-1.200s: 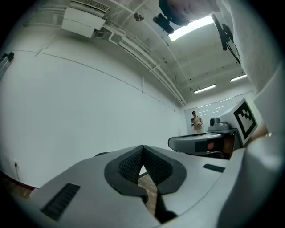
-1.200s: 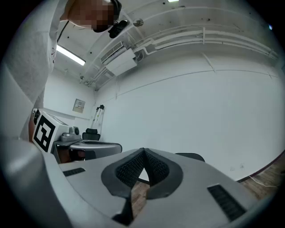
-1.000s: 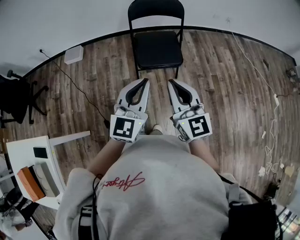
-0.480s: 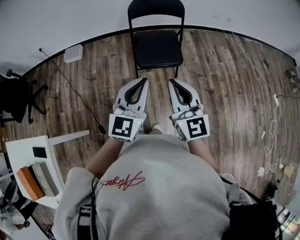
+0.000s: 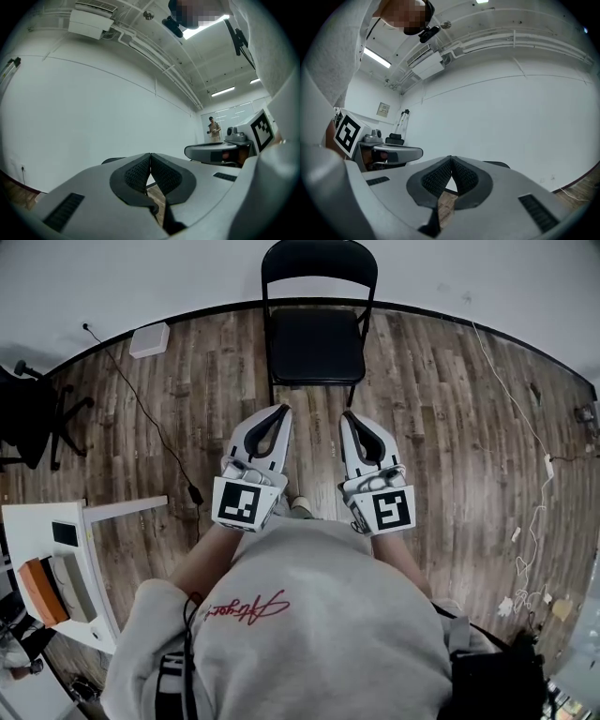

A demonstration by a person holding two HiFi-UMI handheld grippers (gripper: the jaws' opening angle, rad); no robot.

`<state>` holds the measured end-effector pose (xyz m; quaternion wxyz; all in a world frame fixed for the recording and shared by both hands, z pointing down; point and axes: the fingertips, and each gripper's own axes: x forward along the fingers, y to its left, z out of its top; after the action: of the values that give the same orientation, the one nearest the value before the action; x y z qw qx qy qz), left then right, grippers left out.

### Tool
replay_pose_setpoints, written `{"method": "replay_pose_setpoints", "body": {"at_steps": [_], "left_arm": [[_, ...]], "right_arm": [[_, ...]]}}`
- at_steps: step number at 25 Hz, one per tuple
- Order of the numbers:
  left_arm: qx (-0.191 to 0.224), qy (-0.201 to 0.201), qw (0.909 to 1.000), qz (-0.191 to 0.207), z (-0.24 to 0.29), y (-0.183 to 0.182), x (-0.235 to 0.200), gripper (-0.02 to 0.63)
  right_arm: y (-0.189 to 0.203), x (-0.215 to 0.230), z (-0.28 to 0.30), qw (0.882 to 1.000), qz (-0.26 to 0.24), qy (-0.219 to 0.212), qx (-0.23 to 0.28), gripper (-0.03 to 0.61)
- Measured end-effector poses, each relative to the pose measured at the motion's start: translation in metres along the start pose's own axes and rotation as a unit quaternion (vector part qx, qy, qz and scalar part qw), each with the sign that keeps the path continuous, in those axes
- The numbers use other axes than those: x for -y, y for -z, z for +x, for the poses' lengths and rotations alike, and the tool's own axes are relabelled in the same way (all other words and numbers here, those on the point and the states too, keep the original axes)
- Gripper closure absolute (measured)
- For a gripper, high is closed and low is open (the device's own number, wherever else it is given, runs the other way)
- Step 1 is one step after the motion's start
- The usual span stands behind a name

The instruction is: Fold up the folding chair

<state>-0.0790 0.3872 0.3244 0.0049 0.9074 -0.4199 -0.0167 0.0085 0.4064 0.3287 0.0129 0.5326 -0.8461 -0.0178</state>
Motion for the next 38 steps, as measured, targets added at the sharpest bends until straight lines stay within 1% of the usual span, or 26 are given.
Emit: {"method": "replay_pose_setpoints", "body": {"at_steps": [3,7,11,14,18,21,24,25,26,27,28,29,30,31,32,33,34,35,36,37,38], "left_arm": [[-0.004,-0.020,0.9996,-0.019,0.007,0.002,-0.007,0.598],[-0.009,-0.024,0.9994,-0.024,0.024,0.013,-0.024,0.598],[-0.001,-0.026,0.9992,-0.029,0.063,0.018,-0.054,0.597],[-0.002,-0.011,0.9996,-0.028,0.100,0.022,-0.078,0.597],[-0.005,0.018,0.9992,-0.035,0.161,0.026,-0.127,0.597],[-0.022,0.042,0.9983,-0.035,0.204,0.032,-0.156,0.597],[-0.050,0.063,0.9961,-0.034,0.242,0.047,-0.181,0.597],[-0.064,0.070,0.9947,-0.038,0.253,0.055,-0.189,0.596],[-0.079,0.079,0.9929,-0.039,0.262,0.063,-0.195,0.595],[-0.094,0.090,0.9908,-0.036,0.271,0.072,-0.202,0.595],[-0.109,0.102,0.9884,-0.027,0.281,0.081,-0.210,0.581],[-0.126,0.115,0.9853,-0.014,0.291,0.092,-0.219,0.486],[-0.146,0.128,0.9811,0.001,0.303,0.103,-0.230,0.352],[-0.168,0.139,0.9759,0.017,0.316,0.115,-0.243,0.330],[-0.190,0.146,0.9703,0.032,0.329,0.127,-0.257,0.314],[-0.210,0.149,0.9651,0.047,0.342,0.137,-0.273,0.297],[-0.229,0.149,0.9601,0.061,0.356,0.146,-0.291,0.285],[-0.247,0.149,0.9547,0.072,0.369,0.154,-0.310,0.274],[-0.269,0.147,0.9486,0.080,0.381,0.164,-0.328,0.269],[-0.293,0.143,0.9417,0.083,0.390,0.178,-0.345,0.264],[-0.320,0.132,0.9348,0.081,0.397,0.196,-0.361,0.261]], "right_arm": [[0.012,0.009,0.009,1.000,0.010,-0.010,-0.010,0.566],[0.022,0.016,0.029,1.000,0.011,-0.020,-0.015,0.565],[0.031,0.034,0.070,0.999,0.014,-0.023,-0.018,0.566],[0.040,0.056,0.108,1.000,0.016,-0.010,-0.015,0.566],[0.055,0.090,0.172,0.999,0.035,0.016,-0.027,0.566],[0.072,0.114,0.210,0.997,0.050,0.041,-0.042,0.565],[0.090,0.133,0.238,0.993,0.090,0.059,-0.050,0.566],[0.099,0.139,0.244,0.990,0.115,0.067,-0.054,0.565],[0.111,0.145,0.247,0.984,0.151,0.078,-0.057,0.565],[0.128,0.153,0.248,0.973,0.200,0.095,-0.057,0.565],[0.150,0.163,0.246,0.957,0.259,0.120,-0.053,0.565],[0.177,0.175,0.242,0.933,0.324,0.149,-0.044,0.565],[0.207,0.187,0.237,0.905,0.384,0.180,-0.036,0.565],[0.239,0.198,0.229,0.876,0.434,0.206,-0.030,0.565],[0.272,0.205,0.220,0.849,0.475,0.229,-0.030,0.565],[0.305,0.209,0.209,0.824,0.507,0.250,-0.034,0.551],[0.335,0.209,0.198,0.800,0.535,0.268,-0.039,0.476],[0.364,0.205,0.187,0.777,0.560,0.283,-0.046,0.421],[0.391,0.195,0.177,0.756,0.582,0.295,-0.055,0.396],[0.415,0.183,0.168,0.736,0.600,0.305,-0.067,0.369],[0.438,0.171,0.161,0.718,0.616,0.313,-0.081,0.355]]}}
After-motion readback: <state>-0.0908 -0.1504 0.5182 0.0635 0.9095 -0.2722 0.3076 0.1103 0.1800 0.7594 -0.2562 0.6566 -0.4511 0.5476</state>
